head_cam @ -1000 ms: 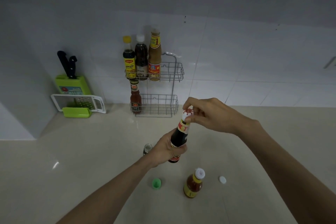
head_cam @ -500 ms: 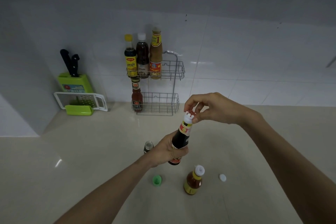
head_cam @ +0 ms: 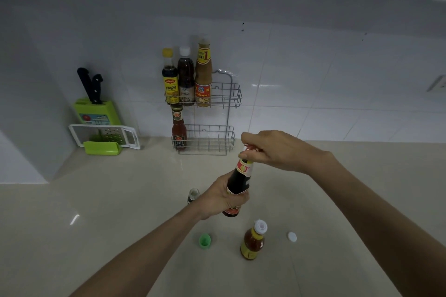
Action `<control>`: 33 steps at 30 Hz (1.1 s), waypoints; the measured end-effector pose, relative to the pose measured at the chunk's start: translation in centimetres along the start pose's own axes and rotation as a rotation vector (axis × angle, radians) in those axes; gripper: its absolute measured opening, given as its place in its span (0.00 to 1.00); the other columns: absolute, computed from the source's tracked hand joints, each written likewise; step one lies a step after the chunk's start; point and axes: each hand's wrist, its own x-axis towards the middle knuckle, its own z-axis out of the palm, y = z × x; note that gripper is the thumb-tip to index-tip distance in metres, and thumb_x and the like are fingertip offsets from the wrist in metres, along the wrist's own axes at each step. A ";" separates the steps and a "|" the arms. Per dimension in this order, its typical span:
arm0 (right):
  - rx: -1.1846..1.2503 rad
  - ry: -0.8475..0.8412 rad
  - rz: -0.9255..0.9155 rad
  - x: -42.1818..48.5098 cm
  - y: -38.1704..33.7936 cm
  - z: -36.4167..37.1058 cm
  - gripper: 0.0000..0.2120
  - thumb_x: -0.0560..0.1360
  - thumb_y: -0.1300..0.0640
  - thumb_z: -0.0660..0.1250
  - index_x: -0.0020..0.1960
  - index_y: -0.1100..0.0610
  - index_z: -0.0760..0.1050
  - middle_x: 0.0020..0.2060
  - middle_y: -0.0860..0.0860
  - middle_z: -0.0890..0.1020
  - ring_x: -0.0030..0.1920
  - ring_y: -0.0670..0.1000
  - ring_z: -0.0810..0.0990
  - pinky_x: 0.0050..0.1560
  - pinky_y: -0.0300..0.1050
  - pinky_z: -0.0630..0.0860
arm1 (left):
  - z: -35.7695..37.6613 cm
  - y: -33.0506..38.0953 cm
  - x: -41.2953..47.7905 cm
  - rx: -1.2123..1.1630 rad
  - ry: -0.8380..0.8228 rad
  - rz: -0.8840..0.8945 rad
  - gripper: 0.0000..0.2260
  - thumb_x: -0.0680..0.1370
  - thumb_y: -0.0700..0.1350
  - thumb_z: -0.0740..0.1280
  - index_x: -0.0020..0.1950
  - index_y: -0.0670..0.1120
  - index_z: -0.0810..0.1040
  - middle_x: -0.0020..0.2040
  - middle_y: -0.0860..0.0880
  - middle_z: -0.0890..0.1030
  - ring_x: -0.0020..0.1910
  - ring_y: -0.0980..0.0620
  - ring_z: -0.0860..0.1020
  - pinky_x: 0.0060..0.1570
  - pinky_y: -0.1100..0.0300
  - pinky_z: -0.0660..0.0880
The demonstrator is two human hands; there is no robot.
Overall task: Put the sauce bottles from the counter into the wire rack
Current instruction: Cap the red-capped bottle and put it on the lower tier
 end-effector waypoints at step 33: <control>1.139 0.377 0.489 3.3 0.3 3.8 0.10 0.71 0.55 0.74 0.47 0.59 0.78 0.43 0.54 0.84 0.44 0.51 0.85 0.40 0.49 0.84 | -4.3 2.3 2.6 0.200 0.124 -0.036 0.28 0.64 0.49 0.79 0.60 0.52 0.71 0.50 0.51 0.80 0.50 0.51 0.80 0.57 0.49 0.78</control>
